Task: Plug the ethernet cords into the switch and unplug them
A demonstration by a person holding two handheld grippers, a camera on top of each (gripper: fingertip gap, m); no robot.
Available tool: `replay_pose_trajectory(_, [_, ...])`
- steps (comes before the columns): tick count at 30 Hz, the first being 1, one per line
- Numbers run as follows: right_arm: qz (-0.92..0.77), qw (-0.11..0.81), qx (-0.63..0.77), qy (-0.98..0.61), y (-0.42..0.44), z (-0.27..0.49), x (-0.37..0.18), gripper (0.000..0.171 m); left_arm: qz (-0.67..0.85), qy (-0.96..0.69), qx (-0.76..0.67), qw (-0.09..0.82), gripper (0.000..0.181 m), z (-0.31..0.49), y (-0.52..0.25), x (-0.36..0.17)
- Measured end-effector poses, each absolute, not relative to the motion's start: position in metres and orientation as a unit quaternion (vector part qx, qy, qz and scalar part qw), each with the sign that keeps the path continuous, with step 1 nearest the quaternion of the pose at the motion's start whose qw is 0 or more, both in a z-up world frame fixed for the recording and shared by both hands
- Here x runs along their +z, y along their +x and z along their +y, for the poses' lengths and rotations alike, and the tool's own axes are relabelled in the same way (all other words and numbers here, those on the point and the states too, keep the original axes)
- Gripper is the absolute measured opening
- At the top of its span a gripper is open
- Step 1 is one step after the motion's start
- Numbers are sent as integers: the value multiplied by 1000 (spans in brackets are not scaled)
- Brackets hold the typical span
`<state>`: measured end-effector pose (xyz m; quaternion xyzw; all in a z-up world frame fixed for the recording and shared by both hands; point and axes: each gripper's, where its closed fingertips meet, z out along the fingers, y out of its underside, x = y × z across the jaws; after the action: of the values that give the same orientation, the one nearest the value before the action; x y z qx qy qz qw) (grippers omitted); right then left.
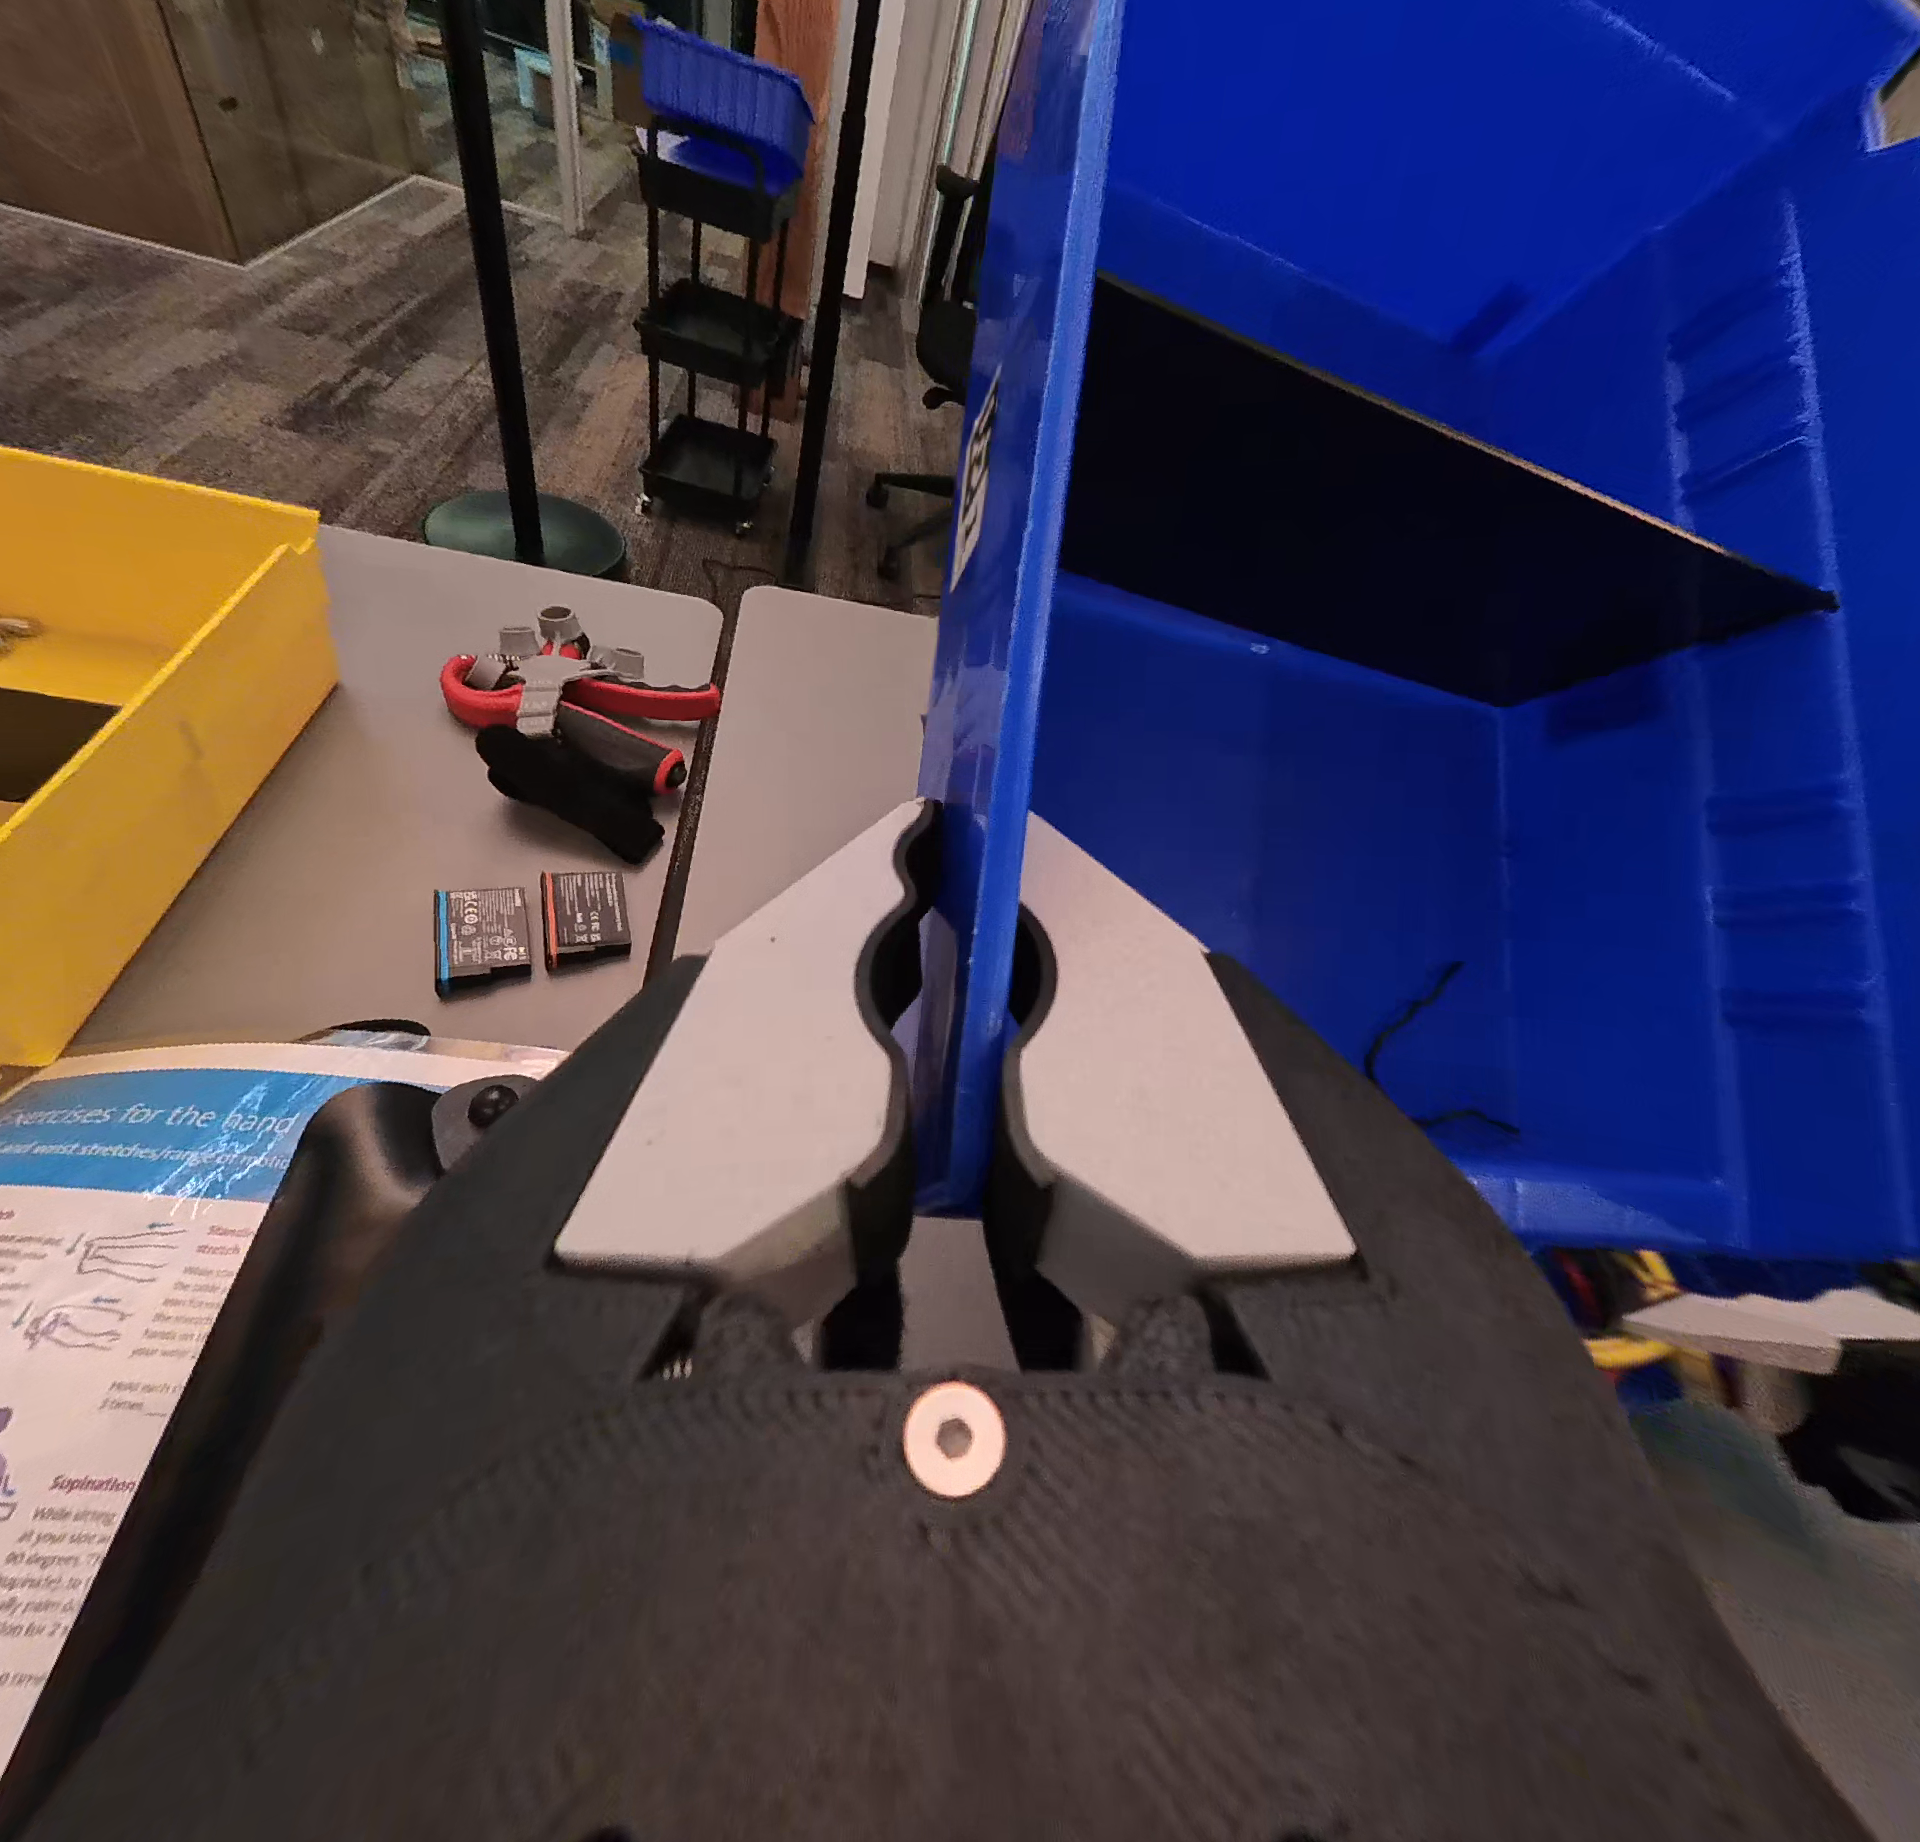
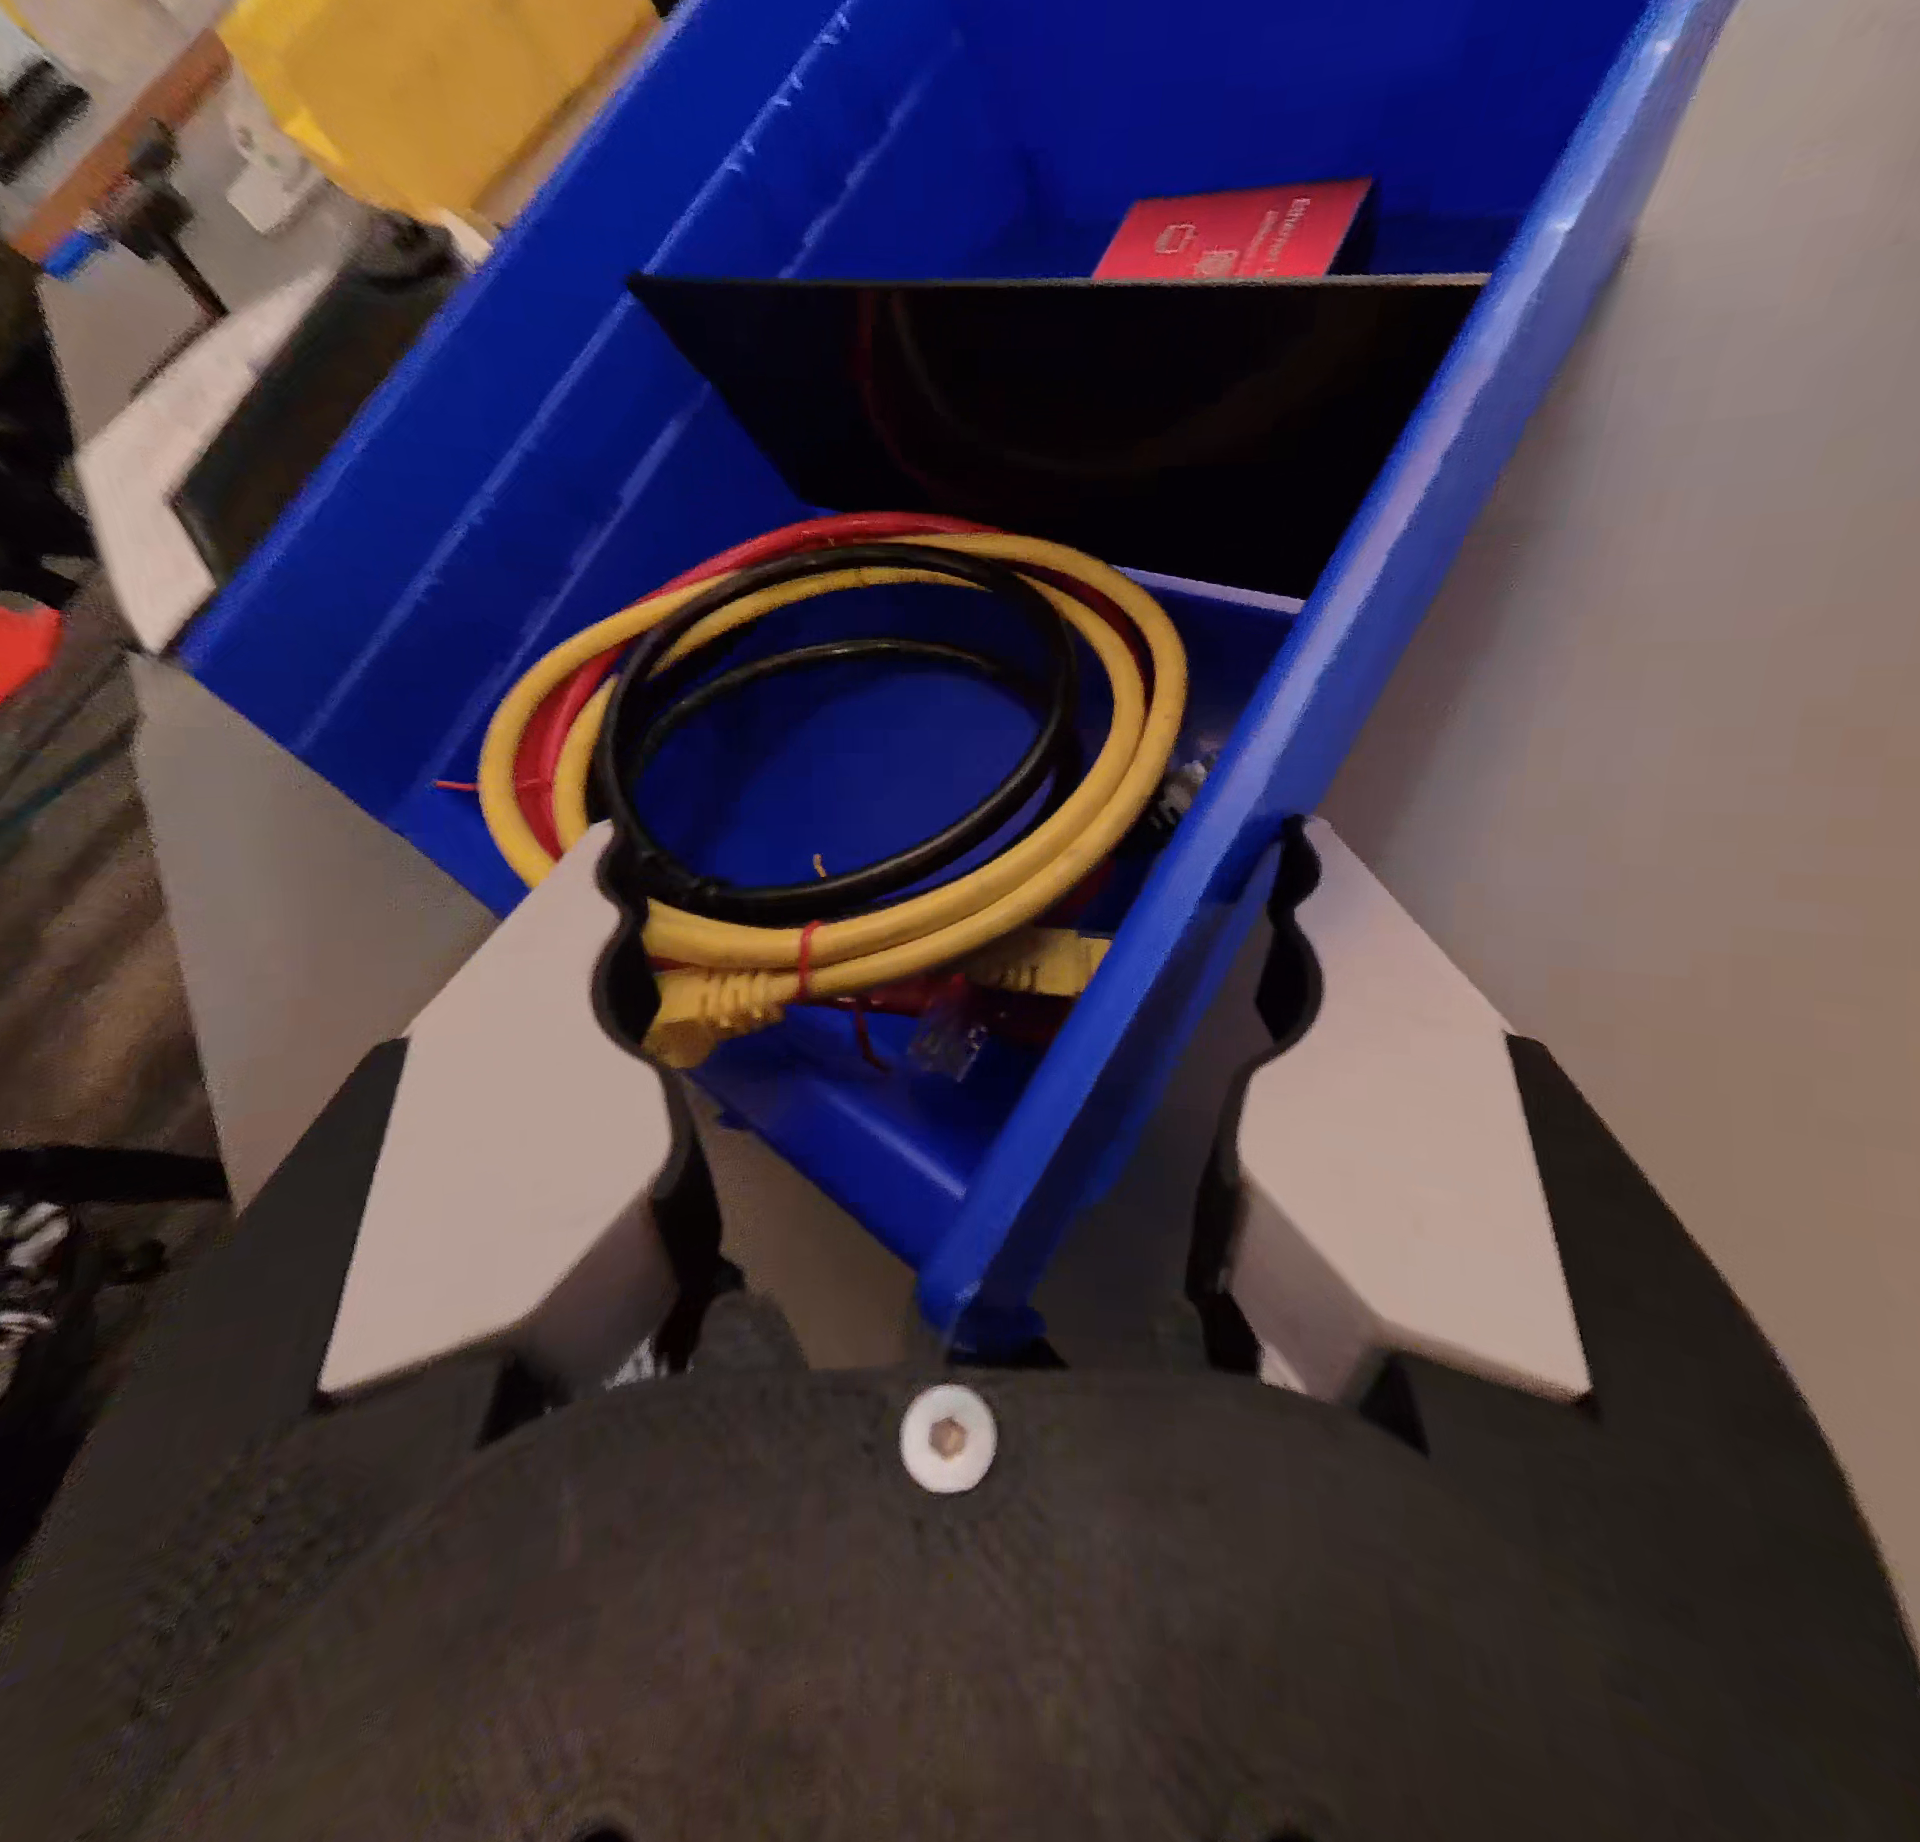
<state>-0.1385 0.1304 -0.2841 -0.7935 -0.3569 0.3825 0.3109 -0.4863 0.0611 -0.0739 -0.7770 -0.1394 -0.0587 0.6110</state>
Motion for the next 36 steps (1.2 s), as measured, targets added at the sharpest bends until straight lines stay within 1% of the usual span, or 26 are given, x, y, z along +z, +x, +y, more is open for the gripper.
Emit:
replay_pose_trajectory(2, [-359, 298, 414, -782, -179, 120, -280, 131, -137, -775, -63, 614, 3, 62, -484, -71])
replay_pose_trajectory(5, [-378, 271, 430, -774, -223, 102, -281, 134, -134, -774, -68, 615, 3, 63, -482, -69])
replay_pose_trajectory(8, [-398, 301, 406, -765, -240, 102, -275, 139, -132, -774, -69, 615, 3, 64, -479, -68])
replay_pose_trajectory(12, [-446, 361, 325, -752, -235, 109, -271, 145, -125, -777, -67, 613, 3, 72, -472, -68])
replay_pose_trajectory(19, [-457, 413, 267, -741, -200, 126, -257, 148, -102, -788, -73, 603, 3, 96, -441, -69])
replay_pose_trajectory(27, [-456, 466, 226, -723, -150, 143, -224, 148, -68, -804, -70, 587, 3, 121, -397, -69])
replay_pose_trajectory(29, [-436, 473, 256, -721, -132, 143, -209, 149, -50, -807, -71, 585, 4, 129, -378, -67])
replay_pose_trajectory(32, [-387, 494, 316, -711, -91, 146, -177, 145, -7, -818, -60, 571, 4, 142, -340, -66])
replay_pose_trajectory(34, [-348, 511, 361, -699, -57, 147, -154, 142, 22, -829, -58, 556, 4, 154, -307, -73])
replay_pose_trajectory(36, [-308, 505, 391, -706, -22, 150, -145, 140, 48, -840, -66, 537, 4, 167, -268, -85])
